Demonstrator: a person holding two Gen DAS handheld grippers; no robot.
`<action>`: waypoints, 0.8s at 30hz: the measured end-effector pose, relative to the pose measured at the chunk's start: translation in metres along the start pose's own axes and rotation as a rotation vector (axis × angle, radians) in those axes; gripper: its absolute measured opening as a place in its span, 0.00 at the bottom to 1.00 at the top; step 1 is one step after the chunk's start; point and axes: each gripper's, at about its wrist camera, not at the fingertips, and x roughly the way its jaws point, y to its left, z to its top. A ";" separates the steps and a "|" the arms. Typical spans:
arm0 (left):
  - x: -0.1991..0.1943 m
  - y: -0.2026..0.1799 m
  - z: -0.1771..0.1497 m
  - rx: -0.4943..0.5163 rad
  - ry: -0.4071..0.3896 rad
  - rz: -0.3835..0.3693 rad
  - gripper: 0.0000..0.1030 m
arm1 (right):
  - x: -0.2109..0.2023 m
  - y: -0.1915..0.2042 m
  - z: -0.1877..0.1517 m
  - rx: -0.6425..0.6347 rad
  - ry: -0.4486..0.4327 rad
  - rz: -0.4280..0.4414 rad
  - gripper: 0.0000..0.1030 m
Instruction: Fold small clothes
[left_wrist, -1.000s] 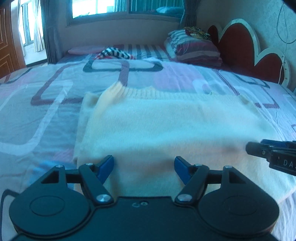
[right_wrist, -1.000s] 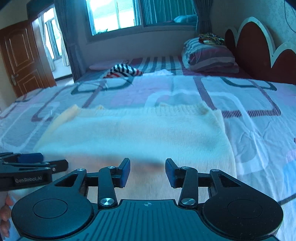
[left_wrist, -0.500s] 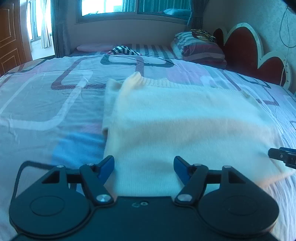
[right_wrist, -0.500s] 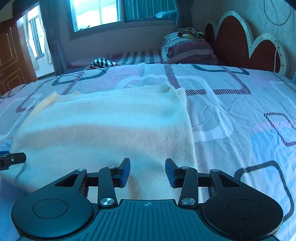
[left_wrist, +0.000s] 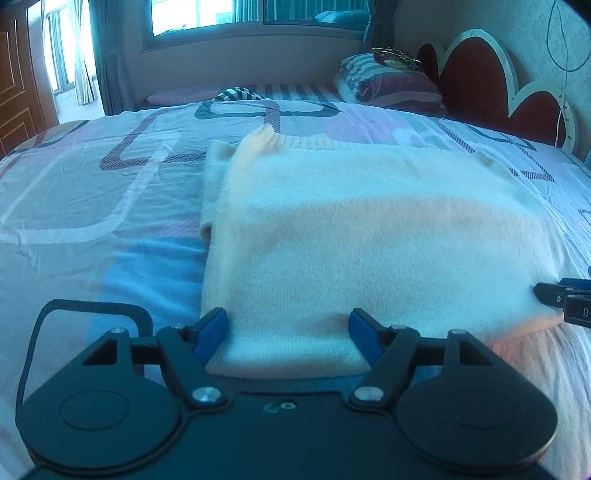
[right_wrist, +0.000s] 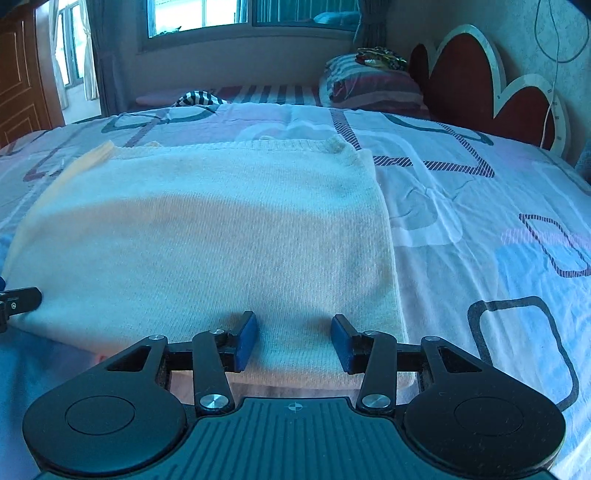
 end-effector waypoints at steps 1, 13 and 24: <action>0.000 0.000 0.000 0.002 0.001 0.001 0.71 | 0.001 0.000 0.001 0.001 0.007 -0.002 0.43; 0.003 -0.009 0.004 -0.003 0.019 0.058 0.76 | 0.001 -0.004 -0.003 -0.046 -0.005 0.049 0.45; -0.024 0.001 0.009 -0.190 0.067 0.067 0.76 | -0.006 -0.020 0.008 -0.105 0.015 0.175 0.46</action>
